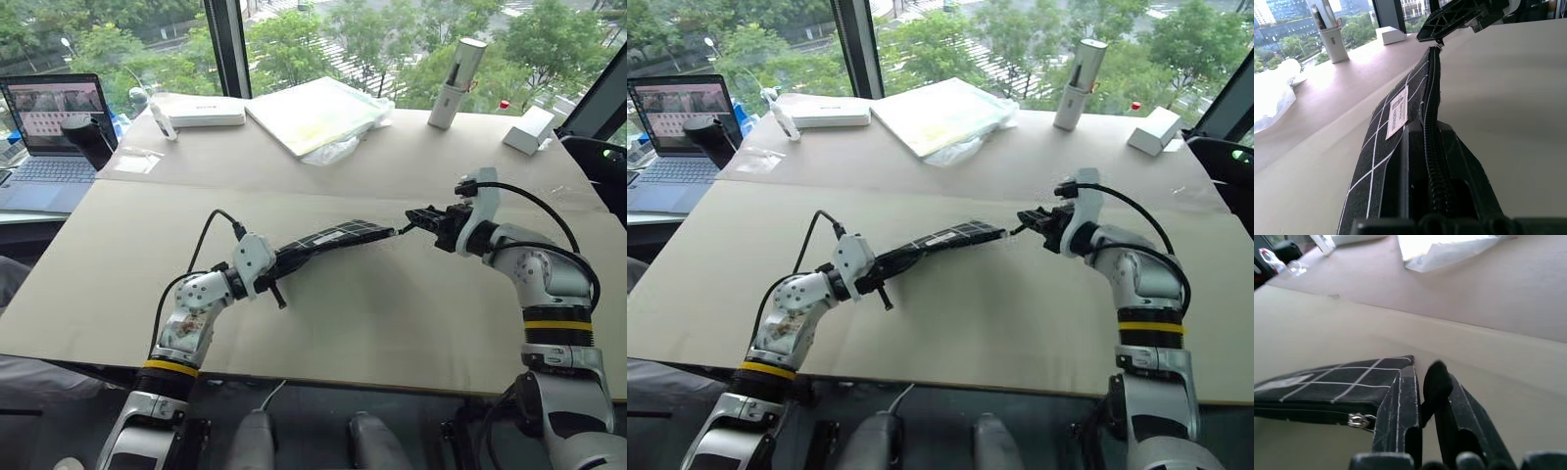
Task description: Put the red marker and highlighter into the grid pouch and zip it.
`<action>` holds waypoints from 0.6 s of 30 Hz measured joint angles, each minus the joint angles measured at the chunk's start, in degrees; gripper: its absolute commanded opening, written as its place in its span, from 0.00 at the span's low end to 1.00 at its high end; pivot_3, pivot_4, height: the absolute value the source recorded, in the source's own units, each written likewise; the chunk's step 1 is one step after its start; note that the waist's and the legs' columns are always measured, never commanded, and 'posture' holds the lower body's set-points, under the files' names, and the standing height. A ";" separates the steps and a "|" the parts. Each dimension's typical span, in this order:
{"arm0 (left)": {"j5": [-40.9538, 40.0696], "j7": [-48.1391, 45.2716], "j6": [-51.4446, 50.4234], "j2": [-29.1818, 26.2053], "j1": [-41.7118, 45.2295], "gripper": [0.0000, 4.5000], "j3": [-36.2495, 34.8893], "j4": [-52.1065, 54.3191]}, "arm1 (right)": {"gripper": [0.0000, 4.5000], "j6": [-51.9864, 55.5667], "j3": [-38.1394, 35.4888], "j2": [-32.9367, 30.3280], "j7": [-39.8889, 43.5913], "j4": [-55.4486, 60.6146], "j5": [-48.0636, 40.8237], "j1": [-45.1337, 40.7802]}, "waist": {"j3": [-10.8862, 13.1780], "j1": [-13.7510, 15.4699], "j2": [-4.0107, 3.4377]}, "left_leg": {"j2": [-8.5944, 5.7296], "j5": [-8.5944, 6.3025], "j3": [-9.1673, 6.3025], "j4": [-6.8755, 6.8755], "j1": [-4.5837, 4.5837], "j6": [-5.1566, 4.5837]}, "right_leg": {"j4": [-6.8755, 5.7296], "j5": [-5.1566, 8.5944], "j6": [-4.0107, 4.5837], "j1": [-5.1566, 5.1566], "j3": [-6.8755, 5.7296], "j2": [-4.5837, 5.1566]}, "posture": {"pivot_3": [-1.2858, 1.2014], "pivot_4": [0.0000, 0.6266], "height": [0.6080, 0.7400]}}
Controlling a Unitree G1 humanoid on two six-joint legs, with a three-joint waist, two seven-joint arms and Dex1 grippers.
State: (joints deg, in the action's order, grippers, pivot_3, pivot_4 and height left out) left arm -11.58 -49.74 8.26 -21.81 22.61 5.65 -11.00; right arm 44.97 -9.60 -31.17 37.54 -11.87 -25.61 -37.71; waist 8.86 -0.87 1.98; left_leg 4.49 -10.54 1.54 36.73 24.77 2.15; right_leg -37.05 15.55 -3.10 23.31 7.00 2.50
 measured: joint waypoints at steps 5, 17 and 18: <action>0.00 -0.55 0.07 0.32 0.11 0.00 0.11 -0.05 | 0.72 3.09 -0.46 0.83 1.69 3.02 -2.93 1.63 | 0.00 -0.19 0.00 | 0.00 0.00 0.00 0.00 -0.01 0.00 | -0.01 0.00 0.00 0.00 0.00 0.00 | 0.52 0.24 1.00; -0.02 -5.97 2.04 -1.12 3.60 0.00 0.13 -3.51 | 0.72 9.37 -13.37 -9.05 6.54 8.30 -12.00 10.23 | 0.01 0.19 0.00 | -0.02 0.00 -0.01 0.00 0.01 -0.01 | 0.04 0.01 -0.02 -0.04 0.00 0.01 | 0.52 0.24 1.00; -0.03 -6.71 2.37 -1.25 3.91 0.00 0.16 -3.74 | 0.72 8.50 -13.70 -9.91 7.70 9.44 -12.02 12.29 | 0.01 0.16 0.00 | -0.02 0.00 -0.01 0.00 0.01 -0.01 | 0.04 0.02 -0.03 -0.04 0.01 0.01 | 0.52 0.24 1.00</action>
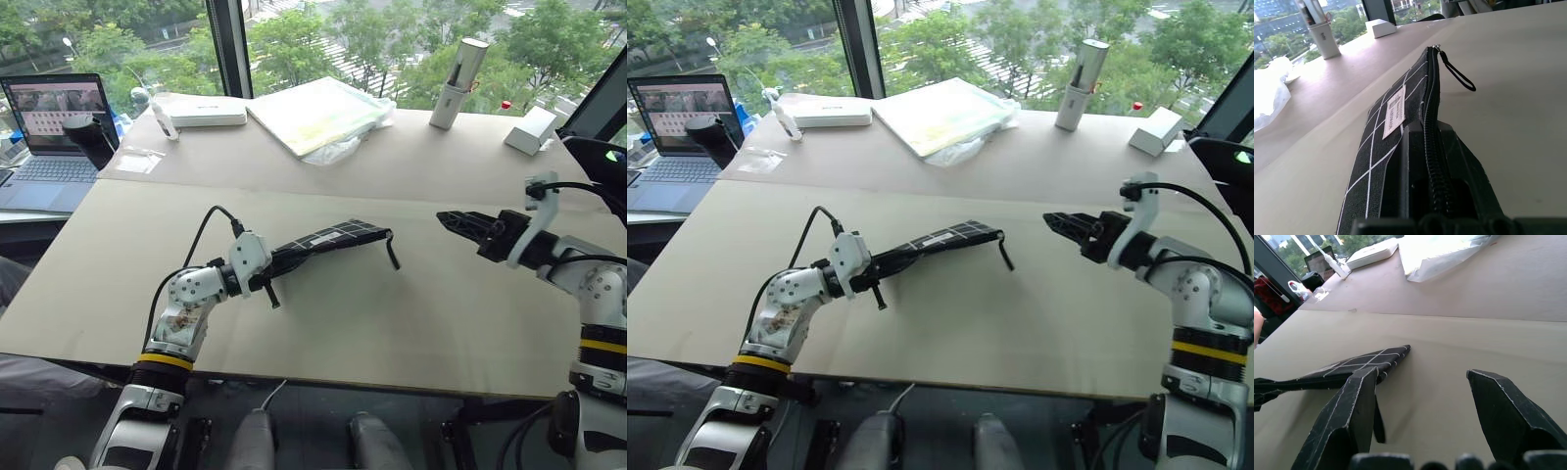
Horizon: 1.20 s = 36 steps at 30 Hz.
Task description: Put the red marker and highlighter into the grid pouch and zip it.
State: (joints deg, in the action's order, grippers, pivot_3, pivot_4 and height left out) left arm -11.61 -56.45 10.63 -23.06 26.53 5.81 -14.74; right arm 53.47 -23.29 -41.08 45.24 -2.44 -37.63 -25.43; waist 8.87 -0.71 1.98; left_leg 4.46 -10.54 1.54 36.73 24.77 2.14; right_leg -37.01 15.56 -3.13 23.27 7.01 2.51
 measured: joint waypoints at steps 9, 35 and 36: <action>-2.91 -13.03 6.35 -1.37 6.20 0.00 0.15 -7.46 | 0.72 -7.97 -2.29 -7.88 16.84 16.98 -1.97 23.91 | 0.02 -0.30 -0.01 | -0.05 0.00 -0.01 0.10 -0.05 0.00 | -0.01 0.13 -0.23 -0.11 0.06 0.00 | 0.52 0.24 1.00; -11.39 -16.06 -13.04 -3.08 3.15 0.82 -1.75 0.64 | 0.73 -13.96 0.37 -8.13 14.76 12.83 0.40 21.70 | 0.02 -0.34 0.00 | -0.06 0.01 -0.11 0.12 -0.04 0.00 | -0.09 0.14 -0.25 -0.13 0.06 0.00 | 0.52 0.24 1.00; -13.62 -13.83 -18.72 -4.28 2.16 0.82 -3.13 4.04 | 0.73 -14.31 0.45 -8.14 14.86 12.23 0.49 21.36 | 0.02 -0.34 0.00 | -0.06 0.01 -0.11 0.12 -0.05 0.00 | -0.08 0.15 -0.25 -0.13 0.06 0.00 | 0.52 0.24 1.00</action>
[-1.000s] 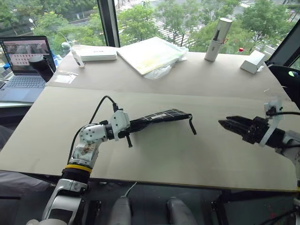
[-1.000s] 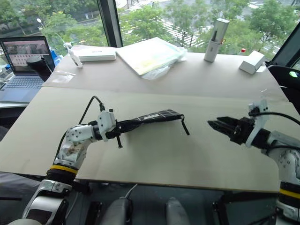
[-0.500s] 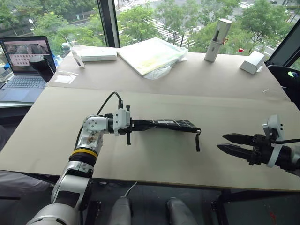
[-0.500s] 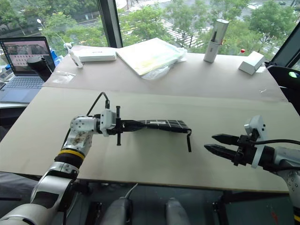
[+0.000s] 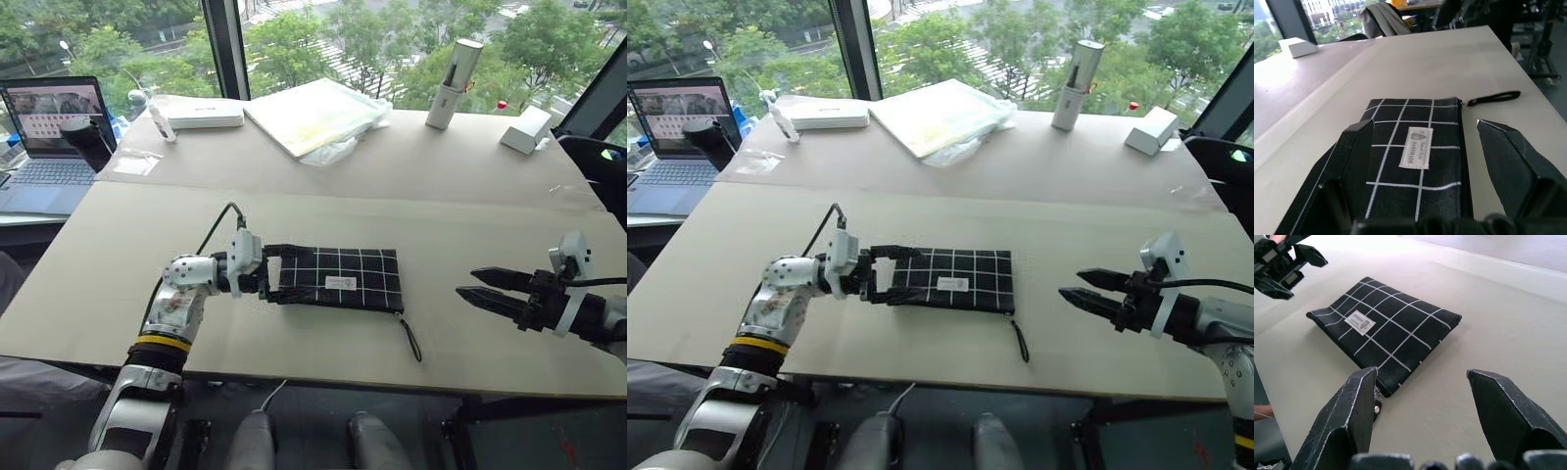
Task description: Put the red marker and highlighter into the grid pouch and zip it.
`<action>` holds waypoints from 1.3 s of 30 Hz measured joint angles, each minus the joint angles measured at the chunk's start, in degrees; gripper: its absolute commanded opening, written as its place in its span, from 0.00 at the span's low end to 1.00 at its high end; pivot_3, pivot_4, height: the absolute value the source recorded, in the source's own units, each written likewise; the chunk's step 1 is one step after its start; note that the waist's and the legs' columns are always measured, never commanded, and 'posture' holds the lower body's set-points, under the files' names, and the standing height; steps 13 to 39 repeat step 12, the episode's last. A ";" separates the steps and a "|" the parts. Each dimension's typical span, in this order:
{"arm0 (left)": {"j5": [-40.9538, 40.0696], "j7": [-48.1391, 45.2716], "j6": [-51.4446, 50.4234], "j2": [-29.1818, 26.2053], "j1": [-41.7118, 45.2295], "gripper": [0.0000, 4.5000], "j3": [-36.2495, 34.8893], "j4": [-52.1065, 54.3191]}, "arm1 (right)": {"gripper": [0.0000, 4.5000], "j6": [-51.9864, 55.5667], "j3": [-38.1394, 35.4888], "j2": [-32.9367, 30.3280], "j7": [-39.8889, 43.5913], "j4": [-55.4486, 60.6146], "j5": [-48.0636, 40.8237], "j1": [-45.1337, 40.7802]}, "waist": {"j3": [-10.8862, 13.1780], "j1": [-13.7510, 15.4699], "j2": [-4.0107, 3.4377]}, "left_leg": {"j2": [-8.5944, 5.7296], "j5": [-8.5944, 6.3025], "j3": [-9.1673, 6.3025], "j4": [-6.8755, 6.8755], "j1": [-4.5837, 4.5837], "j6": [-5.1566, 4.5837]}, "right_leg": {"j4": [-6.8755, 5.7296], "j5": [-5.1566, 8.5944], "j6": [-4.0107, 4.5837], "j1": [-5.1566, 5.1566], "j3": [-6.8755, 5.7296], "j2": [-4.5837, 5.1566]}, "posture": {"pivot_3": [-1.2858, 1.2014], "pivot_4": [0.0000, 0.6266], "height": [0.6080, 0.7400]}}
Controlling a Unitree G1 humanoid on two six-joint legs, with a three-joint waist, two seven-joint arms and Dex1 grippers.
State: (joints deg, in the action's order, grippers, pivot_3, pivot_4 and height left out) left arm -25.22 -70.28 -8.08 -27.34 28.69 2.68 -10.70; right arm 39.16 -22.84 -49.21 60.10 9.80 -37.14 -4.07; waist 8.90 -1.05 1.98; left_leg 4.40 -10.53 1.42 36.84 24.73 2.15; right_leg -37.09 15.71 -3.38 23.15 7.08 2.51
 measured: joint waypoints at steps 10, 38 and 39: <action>-8.85 23.87 -27.15 -6.09 -18.66 0.82 -16.91 20.19 | 0.73 -4.20 4.75 1.15 0.94 -11.08 3.40 -6.22 | 0.01 -0.72 0.01 | 0.00 0.00 -0.02 -0.04 -0.06 0.00 | 0.00 -0.01 0.12 -0.02 -0.03 0.01 | 0.52 0.24 1.00; -8.85 25.90 -27.48 -5.64 -20.30 0.82 -17.11 22.23 | 0.73 -5.11 6.78 2.10 1.08 -12.76 4.40 -7.83 | 0.01 -0.29 0.01 | -0.01 0.01 -0.02 -0.02 -0.06 0.02 | 0.00 -0.01 0.11 -0.04 -0.02 0.01 | 0.52 0.24 1.00; -8.85 25.90 -27.48 -5.64 -20.30 0.82 -17.11 22.23 | 0.73 -5.11 6.78 2.10 1.08 -12.76 4.40 -7.83 | 0.01 -0.29 0.01 | -0.01 0.01 -0.02 -0.02 -0.06 0.02 | 0.00 -0.01 0.11 -0.04 -0.02 0.01 | 0.52 0.24 1.00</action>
